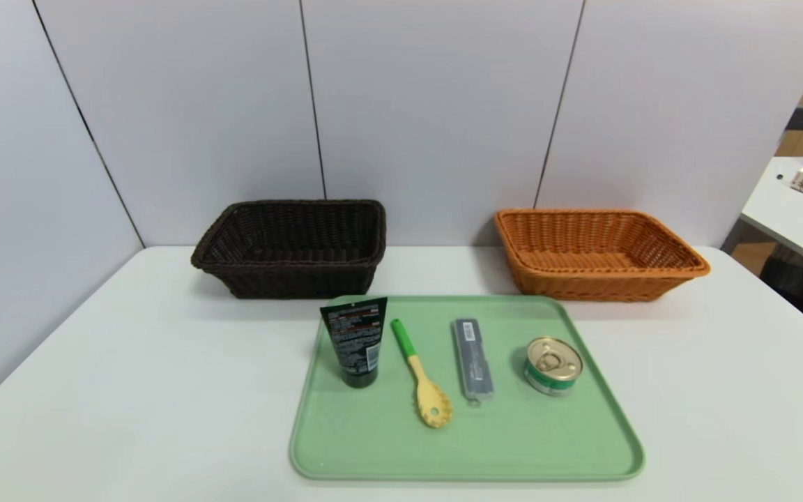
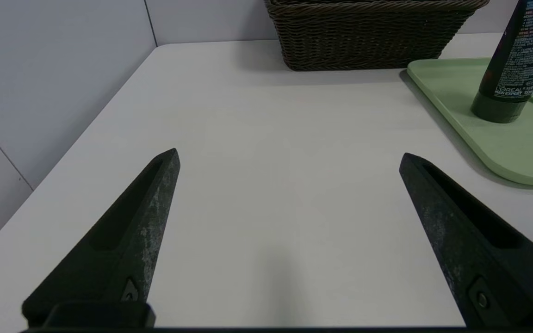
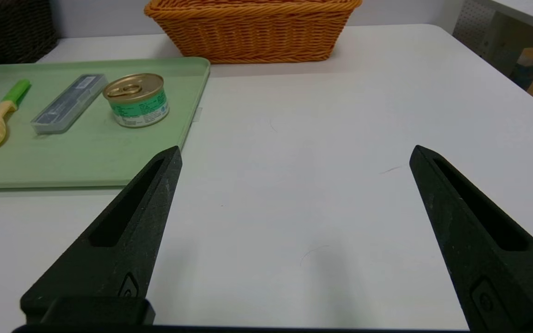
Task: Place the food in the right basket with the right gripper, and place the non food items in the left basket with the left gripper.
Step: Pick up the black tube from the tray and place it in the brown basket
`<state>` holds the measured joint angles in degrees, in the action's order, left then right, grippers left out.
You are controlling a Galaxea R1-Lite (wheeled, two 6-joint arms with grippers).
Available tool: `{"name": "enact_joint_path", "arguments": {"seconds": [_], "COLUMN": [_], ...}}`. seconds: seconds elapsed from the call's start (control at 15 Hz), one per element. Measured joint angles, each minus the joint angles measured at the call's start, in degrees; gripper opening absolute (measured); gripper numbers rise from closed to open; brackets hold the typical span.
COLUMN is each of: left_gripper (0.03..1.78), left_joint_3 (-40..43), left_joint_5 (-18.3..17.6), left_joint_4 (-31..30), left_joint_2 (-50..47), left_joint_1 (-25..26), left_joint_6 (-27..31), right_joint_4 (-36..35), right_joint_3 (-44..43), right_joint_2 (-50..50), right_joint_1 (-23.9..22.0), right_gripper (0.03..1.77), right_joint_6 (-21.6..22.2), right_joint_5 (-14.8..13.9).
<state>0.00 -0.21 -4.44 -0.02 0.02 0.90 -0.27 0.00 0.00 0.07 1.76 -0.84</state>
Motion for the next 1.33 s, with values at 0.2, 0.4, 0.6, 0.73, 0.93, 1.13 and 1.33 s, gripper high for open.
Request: {"name": "enact_joint_path", "arguments": {"seconds": [0.2, 0.4, 0.6, 0.73, 0.93, 1.13, 1.33], "left_gripper": [1.69, 1.69, 1.69, 1.69, 1.69, 1.69, 1.69], "left_joint_3": [0.0, -2.04, -9.31, -12.34, -17.23, -23.72, -30.54], "left_joint_5": [-1.35, -1.9, -3.84, -4.08, -4.25, -4.28, -4.33], "left_joint_4": [0.94, 5.62, 14.06, 15.92, 16.53, 16.94, 17.08], "left_joint_2": [0.0, 0.07, 2.77, 6.89, 16.12, 27.42, 39.52], "left_joint_1": [-0.02, -0.02, -0.02, -0.02, -0.02, -0.02, -0.02], "left_joint_6": [2.49, 2.32, 1.35, 0.99, 0.57, 0.52, 0.67], "right_joint_4": [-0.04, 3.84, 12.09, 14.21, 14.76, 15.31, 17.3], "right_joint_3": [-0.6, -5.56, -11.13, -14.08, -17.66, -21.69, -26.71], "right_joint_2": [0.0, 0.07, 1.78, 5.4, 13.45, 23.48, 34.76], "right_joint_1": [0.0, 0.0, 0.0, 0.17, 1.0, 1.35, 1.49], "right_gripper": [1.7, 1.7, 1.7, 1.7, 1.7, 1.7, 1.7], "right_joint_6": [-0.16, 0.11, 0.06, 0.0, -0.79, -1.87, -2.13], "right_joint_5": [0.18, 3.32, 6.24, 6.74, 6.96, 7.06, 7.07]}}
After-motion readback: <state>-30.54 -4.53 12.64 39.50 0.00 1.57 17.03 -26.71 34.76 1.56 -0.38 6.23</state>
